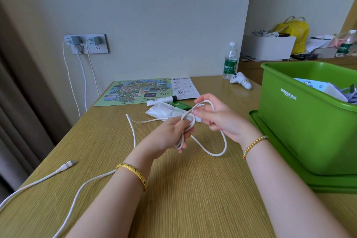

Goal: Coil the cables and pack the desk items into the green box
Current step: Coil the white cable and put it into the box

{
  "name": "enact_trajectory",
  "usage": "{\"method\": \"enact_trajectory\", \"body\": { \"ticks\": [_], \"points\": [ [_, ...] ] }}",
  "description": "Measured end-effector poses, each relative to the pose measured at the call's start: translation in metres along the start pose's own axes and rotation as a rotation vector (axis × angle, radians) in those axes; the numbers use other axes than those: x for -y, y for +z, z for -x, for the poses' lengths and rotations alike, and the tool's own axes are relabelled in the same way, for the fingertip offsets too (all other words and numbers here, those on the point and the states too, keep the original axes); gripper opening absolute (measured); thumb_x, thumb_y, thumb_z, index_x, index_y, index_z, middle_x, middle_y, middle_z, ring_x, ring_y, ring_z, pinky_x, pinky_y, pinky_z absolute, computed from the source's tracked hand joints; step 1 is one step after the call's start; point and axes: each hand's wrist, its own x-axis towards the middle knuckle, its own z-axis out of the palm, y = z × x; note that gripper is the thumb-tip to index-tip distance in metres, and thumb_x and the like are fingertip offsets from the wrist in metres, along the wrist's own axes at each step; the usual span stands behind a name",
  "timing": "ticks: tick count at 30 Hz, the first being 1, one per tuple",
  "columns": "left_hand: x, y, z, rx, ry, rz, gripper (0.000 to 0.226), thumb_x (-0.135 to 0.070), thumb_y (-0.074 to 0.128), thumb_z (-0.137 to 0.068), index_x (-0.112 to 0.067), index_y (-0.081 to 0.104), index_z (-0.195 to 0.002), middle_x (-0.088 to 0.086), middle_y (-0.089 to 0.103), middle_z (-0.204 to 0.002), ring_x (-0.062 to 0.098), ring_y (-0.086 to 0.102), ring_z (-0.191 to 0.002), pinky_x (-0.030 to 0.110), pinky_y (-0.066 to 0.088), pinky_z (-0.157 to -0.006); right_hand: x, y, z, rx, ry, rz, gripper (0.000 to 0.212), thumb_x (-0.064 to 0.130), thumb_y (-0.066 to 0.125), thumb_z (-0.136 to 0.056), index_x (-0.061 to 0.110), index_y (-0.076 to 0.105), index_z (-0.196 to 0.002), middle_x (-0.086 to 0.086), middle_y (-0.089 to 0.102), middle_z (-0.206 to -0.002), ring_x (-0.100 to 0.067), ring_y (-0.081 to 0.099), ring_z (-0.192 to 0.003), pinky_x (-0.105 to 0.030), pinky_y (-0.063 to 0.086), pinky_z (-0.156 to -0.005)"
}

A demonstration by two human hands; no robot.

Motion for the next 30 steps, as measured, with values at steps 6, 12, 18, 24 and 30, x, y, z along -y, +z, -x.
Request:
{"method": "enact_trajectory", "body": {
  "ticks": [6, 12, 18, 24, 30],
  "points": [
    [-0.002, 0.002, 0.002, 0.022, 0.006, -0.037, 0.03, -0.024, 0.031, -0.1, -0.008, 0.052, -0.085, 0.0, 0.042, -0.061, 0.011, 0.042, -0.044, 0.025, 0.037, -0.042, 0.002, 0.003, 0.0, 0.026, 0.063, 0.099, 0.026, 0.015, 0.065, -0.085, 0.024, 0.046, -0.101, 0.001, 0.06, -0.084, -0.007, 0.041, -0.058, -0.013, 0.026, -0.039],
    [-0.004, 0.005, 0.001, -0.047, 0.048, -0.076, 0.027, -0.03, 0.037, -0.099, -0.013, 0.045, -0.08, 0.0, 0.045, -0.056, 0.012, 0.039, -0.04, 0.024, 0.034, -0.038, 0.0, 0.003, -0.002, -0.031, 0.044, 0.142, 0.017, 0.013, 0.06, -0.089, 0.026, 0.051, -0.095, 0.006, 0.057, -0.076, -0.003, 0.044, -0.055, -0.013, 0.027, -0.04],
    [-0.003, -0.001, -0.002, -0.167, 0.084, -0.073, 0.03, -0.029, 0.038, -0.099, -0.013, 0.047, -0.076, -0.002, 0.05, -0.056, 0.012, 0.044, -0.042, 0.022, 0.035, -0.038, 0.0, -0.009, -0.004, -0.259, -0.047, 0.038, 0.022, 0.013, 0.047, -0.095, 0.021, 0.067, -0.092, 0.005, 0.049, -0.065, -0.001, 0.03, -0.041, -0.012, 0.023, -0.035],
    [-0.004, -0.014, -0.006, -0.335, 0.069, 0.23, 0.029, -0.026, 0.035, -0.1, -0.018, 0.05, -0.076, -0.008, 0.049, -0.053, 0.008, 0.041, -0.044, 0.018, 0.032, -0.041, 0.0, -0.013, -0.005, -0.278, -0.052, -0.052, 0.018, 0.016, 0.05, -0.095, 0.016, 0.068, -0.091, 0.008, 0.042, -0.053, -0.002, 0.025, -0.038, -0.013, 0.019, -0.033],
    [-0.008, -0.022, 0.001, -0.049, 0.108, 0.451, 0.033, -0.028, 0.036, -0.099, -0.02, 0.053, -0.071, -0.007, 0.05, -0.059, 0.005, 0.048, -0.055, 0.017, 0.039, -0.044, -0.003, -0.011, -0.006, -0.264, 0.055, -0.012, 0.02, 0.022, 0.055, -0.093, 0.012, 0.066, -0.079, 0.009, 0.036, -0.047, -0.003, 0.023, -0.037, -0.014, 0.016, -0.032]
  ]
}}
